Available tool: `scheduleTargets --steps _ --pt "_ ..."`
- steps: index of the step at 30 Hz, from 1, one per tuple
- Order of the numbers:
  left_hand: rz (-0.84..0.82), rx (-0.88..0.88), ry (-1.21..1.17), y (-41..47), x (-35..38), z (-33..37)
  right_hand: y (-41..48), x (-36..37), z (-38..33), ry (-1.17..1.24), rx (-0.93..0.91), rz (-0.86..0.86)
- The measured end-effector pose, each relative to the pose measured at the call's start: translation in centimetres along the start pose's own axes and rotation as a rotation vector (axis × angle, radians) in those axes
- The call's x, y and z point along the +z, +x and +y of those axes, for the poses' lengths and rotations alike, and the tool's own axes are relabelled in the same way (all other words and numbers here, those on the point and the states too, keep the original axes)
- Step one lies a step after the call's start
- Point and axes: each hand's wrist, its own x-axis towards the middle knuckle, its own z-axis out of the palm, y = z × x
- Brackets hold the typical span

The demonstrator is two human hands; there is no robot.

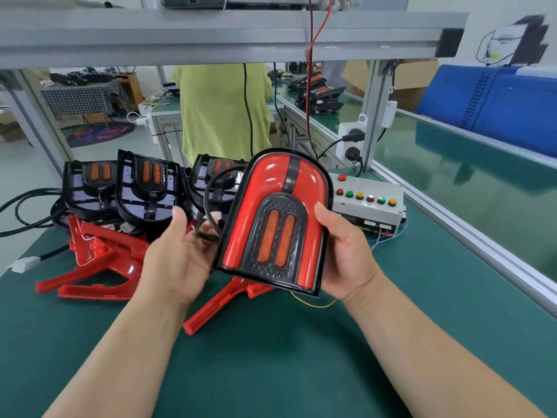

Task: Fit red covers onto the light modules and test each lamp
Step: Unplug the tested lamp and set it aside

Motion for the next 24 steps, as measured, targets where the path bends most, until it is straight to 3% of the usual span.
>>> scheduleTargets --steps 4,9,17,24 --pt "0.011 -0.021 0.112 0.6 -0.3 0.5 -0.2 -0.1 -0.3 0.016 0.035 -0.071" --pt "-0.136 0.043 0.324 -0.2 -0.1 0.3 -0.4 -0.6 -0.1 -0.04 0.121 -0.051" --pt "-0.301 0.072 0.333 -1.2 0.7 -1.2 0.1 -0.8 0.6 -0.202 0.227 0.161" --pt "-0.271 0.043 0.237 -1.2 0.6 -1.7 0.1 -0.9 1.0 -0.124 0.223 0.132"
